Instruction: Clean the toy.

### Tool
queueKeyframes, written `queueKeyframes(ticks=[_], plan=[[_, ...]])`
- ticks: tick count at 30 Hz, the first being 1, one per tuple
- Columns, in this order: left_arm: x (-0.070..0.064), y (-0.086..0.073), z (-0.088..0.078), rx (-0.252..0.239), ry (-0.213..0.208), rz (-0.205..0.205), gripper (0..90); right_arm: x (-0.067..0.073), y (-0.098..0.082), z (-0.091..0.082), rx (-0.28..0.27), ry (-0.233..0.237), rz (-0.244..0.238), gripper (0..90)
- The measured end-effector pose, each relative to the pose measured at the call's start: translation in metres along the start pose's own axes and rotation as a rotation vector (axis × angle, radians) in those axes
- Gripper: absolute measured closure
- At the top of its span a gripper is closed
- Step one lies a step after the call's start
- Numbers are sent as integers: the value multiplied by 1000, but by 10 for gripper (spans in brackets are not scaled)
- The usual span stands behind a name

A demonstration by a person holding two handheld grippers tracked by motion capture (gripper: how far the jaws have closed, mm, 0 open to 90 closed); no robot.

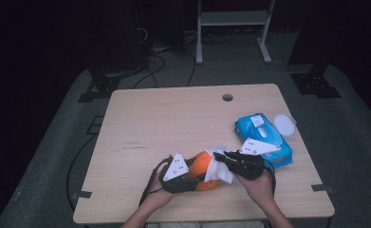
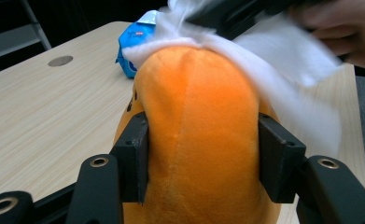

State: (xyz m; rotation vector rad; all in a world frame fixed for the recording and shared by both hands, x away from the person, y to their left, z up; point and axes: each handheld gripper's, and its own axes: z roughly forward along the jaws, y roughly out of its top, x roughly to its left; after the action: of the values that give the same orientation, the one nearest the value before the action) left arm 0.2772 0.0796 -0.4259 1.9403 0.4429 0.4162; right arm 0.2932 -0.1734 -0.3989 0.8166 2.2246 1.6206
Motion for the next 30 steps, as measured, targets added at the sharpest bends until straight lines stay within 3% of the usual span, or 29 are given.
queueKeyframes(ticks=[1,3,6,11,14,17,18,20,23,26,30], plan=[[-1,1,2,-4,3,1,445,5,3,0,-12,32,-8,834],[-4,4,3,3,10,24,446,22,9,6,0,71,-68,833],[-7,5,-1,8,20,42,451,31,11,11,25,50,-120,835],[-8,5,-1,10,-3,54,427,11,6,4,14,16,-43,834],[0,1,3,-13,-33,23,259,8,2,6,29,8,-39,834],[9,-8,6,-11,-33,-14,99,3,-1,6,32,-4,-30,835],[12,-11,6,-8,-54,-35,88,1,-1,5,32,-8,-26,834],[15,-16,8,15,-64,-40,77,-4,-3,3,29,-21,-15,833],[16,-20,10,28,-81,-49,106,-10,-5,1,26,-44,5,833],[12,-14,7,41,-34,1,301,-8,-4,0,17,-41,9,833],[4,-5,3,58,18,50,395,5,4,-2,-21,5,-16,833]])
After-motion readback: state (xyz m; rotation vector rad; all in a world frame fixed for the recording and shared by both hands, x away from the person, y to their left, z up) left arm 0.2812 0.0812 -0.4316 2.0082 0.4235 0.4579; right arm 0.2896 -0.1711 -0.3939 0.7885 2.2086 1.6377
